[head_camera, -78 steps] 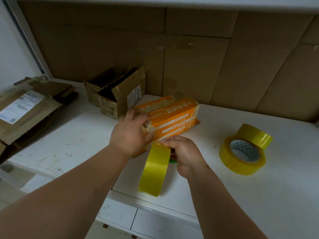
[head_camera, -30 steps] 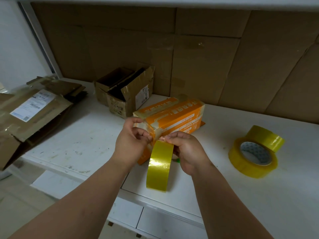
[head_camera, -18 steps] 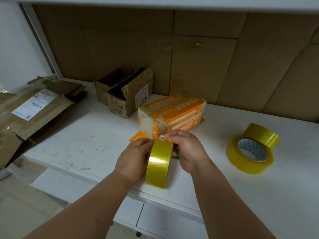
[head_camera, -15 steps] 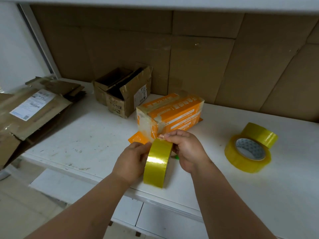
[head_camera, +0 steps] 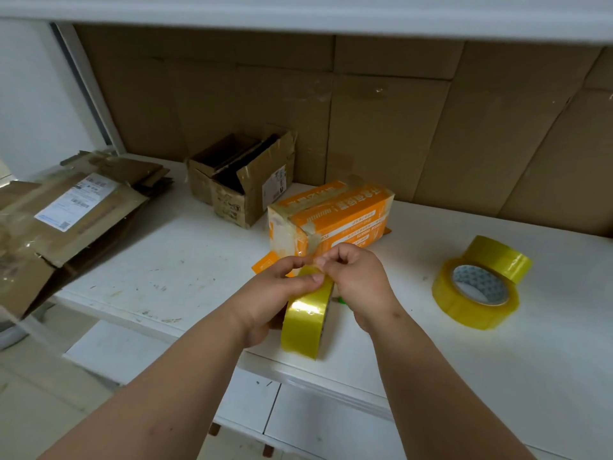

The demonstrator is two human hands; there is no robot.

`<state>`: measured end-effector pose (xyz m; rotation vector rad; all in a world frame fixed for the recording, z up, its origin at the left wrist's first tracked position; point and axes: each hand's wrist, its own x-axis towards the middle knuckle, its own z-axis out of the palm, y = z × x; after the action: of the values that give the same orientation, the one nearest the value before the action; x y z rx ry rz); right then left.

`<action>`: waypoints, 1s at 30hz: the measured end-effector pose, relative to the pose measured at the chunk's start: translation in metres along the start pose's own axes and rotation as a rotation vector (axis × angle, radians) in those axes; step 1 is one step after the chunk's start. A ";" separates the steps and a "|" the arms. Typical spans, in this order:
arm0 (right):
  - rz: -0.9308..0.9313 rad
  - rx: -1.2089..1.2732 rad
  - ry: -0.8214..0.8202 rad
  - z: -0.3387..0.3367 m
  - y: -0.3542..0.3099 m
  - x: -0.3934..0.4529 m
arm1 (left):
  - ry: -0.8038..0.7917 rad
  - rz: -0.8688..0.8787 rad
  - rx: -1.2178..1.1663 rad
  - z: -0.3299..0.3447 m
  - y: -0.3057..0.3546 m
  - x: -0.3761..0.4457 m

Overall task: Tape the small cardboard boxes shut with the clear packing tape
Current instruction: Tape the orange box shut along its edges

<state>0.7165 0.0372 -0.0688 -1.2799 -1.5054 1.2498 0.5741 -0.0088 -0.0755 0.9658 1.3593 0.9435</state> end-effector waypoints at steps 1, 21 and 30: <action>-0.024 -0.052 0.022 0.001 -0.001 -0.002 | 0.011 -0.001 0.009 0.000 0.001 -0.001; -0.165 -0.111 0.190 -0.039 -0.005 -0.033 | 0.171 0.091 0.186 0.042 0.010 -0.018; 0.106 0.141 0.270 -0.089 0.029 -0.040 | 0.031 0.170 0.554 0.081 0.026 -0.019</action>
<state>0.8155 0.0146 -0.0771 -1.3865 -1.1519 1.1737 0.6554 -0.0185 -0.0453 1.5071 1.6229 0.7145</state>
